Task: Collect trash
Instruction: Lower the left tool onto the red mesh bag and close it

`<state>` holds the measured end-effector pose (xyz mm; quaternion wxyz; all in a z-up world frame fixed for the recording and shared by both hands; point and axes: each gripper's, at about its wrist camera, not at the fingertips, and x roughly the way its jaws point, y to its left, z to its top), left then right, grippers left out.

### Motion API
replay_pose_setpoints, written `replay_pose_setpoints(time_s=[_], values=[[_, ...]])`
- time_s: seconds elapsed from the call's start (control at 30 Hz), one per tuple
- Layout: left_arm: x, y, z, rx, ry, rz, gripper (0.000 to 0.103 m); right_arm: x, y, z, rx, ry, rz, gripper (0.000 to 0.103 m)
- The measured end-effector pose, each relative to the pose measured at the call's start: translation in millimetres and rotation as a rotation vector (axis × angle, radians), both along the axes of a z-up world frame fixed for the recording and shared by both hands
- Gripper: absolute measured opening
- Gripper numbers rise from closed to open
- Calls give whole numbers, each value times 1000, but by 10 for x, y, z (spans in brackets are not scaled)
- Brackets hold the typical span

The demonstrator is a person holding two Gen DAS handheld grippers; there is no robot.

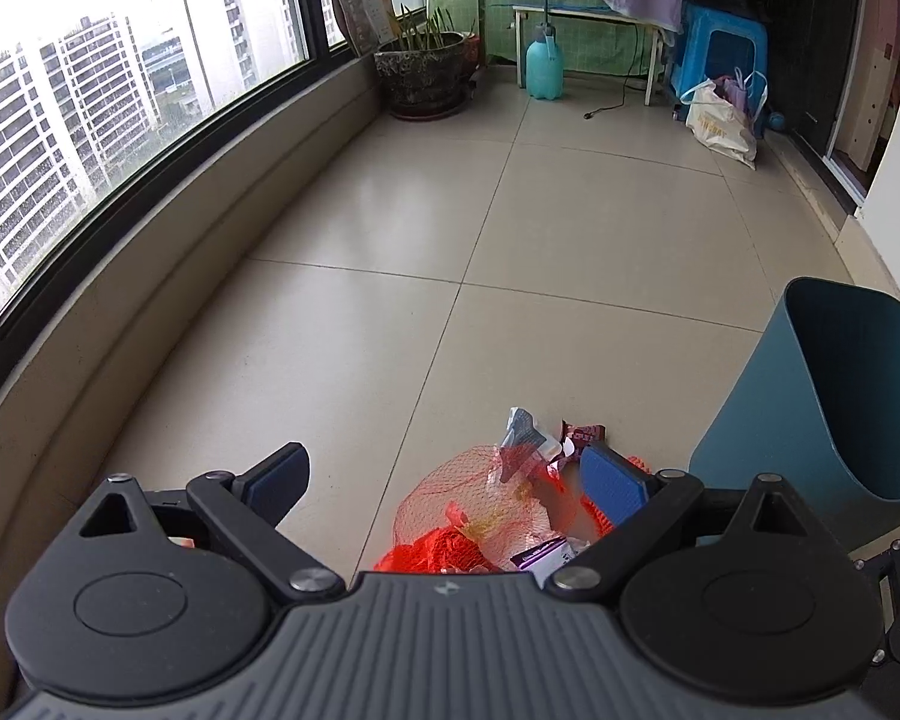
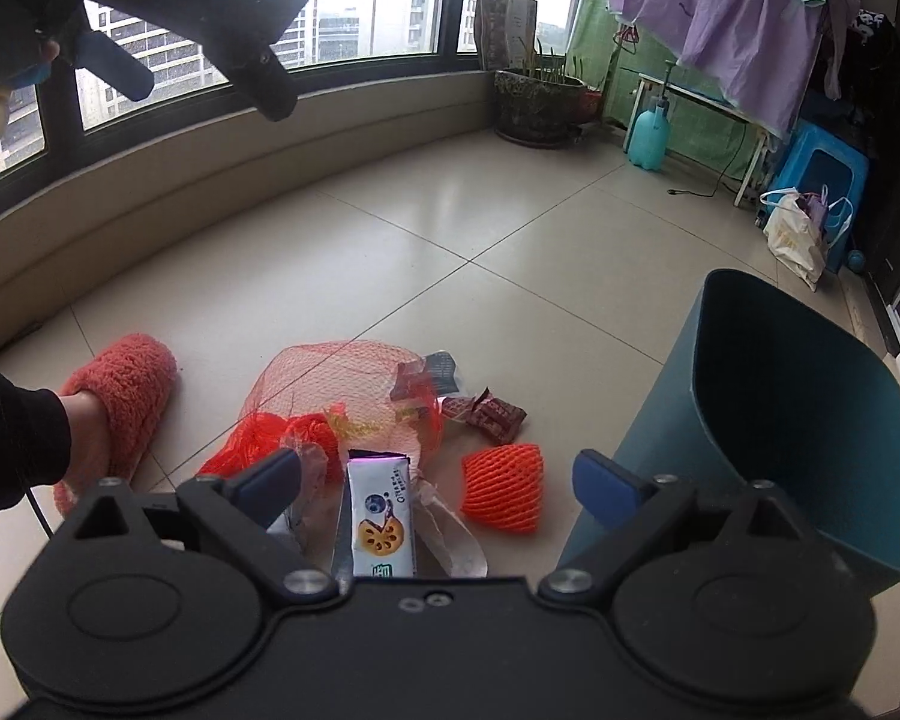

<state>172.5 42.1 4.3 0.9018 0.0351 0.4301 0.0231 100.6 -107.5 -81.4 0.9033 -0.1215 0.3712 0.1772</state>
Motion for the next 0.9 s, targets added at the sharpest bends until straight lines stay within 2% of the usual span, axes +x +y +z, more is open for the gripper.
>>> replay_pose_setpoints(time_s=[0.13,0.27,0.43,0.63,0.83,0.9], values=[[329,23,-256,16,52,18,98,148,77,-262,-15,34,74,97],[623,88,-543,-22,139,48,98,313,108,-505,-13,88,106,96],[946,139,-937,-8,208,67,98,449,150,-801,-16,159,127,96],[1131,125,-1504,12,314,55,98,617,212,-1201,-6,264,93,96],[1281,97,-1875,-35,376,42,97,706,321,-1491,-10,310,106,96],[1284,95,-1961,-48,388,32,91,731,360,-1578,-16,321,111,96]])
